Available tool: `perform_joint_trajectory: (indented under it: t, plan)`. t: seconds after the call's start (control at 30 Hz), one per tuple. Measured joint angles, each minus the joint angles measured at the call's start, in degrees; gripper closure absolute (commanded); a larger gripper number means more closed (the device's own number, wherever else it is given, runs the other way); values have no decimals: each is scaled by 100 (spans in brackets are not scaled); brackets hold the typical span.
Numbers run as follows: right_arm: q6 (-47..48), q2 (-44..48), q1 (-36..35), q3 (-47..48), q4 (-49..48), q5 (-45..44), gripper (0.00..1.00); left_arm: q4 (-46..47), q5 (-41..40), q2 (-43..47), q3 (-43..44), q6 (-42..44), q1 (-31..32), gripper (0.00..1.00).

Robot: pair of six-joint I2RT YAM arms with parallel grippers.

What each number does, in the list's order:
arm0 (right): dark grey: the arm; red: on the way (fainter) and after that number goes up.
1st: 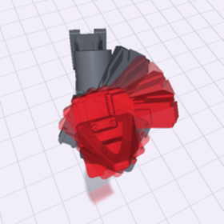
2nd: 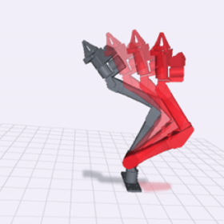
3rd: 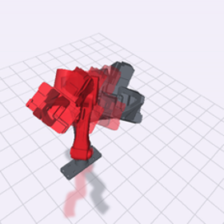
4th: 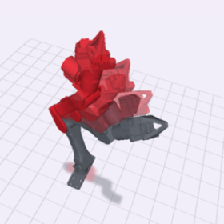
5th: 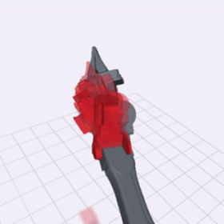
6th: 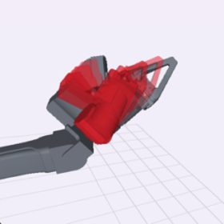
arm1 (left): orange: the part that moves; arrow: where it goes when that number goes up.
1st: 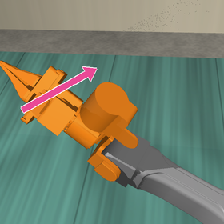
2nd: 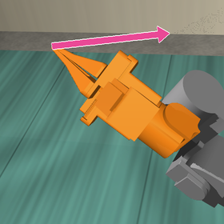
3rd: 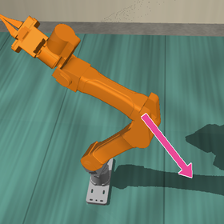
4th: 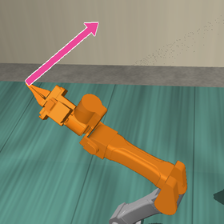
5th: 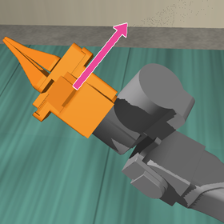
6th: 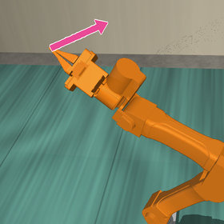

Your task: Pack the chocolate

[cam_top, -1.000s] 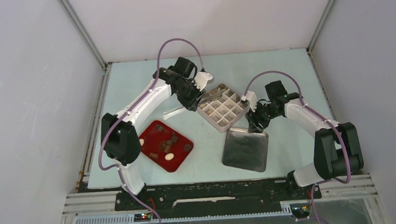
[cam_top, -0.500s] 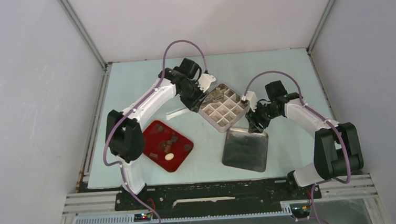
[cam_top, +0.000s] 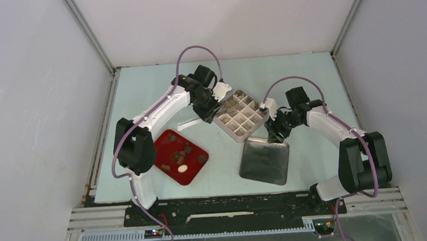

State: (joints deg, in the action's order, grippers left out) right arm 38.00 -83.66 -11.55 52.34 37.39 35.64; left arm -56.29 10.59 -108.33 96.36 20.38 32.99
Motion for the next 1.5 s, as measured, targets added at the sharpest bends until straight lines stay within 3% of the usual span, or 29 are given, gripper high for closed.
perform_joint_trajectory:
  t: [0.17,0.47,0.93,1.07,1.33,1.5]
  plan:
    - [0,0,-11,0,-2,-2,46,-44,-146,0,0,0,17,58]
    - [0,0,-22,0,0,-13,46,-103,-195,2,0,-4,28,55]
    - [0,0,-28,0,0,-15,46,-205,-186,407,-76,26,48,61]
    - [0,0,-28,0,2,-15,46,-409,-271,1049,-756,208,52,61]
    - [2,-2,-81,0,0,-59,46,-1268,-1158,3316,-2881,929,63,57]
    - [17,-48,-195,0,-2,-120,46,-1915,-1580,4041,-3545,1102,61,55]
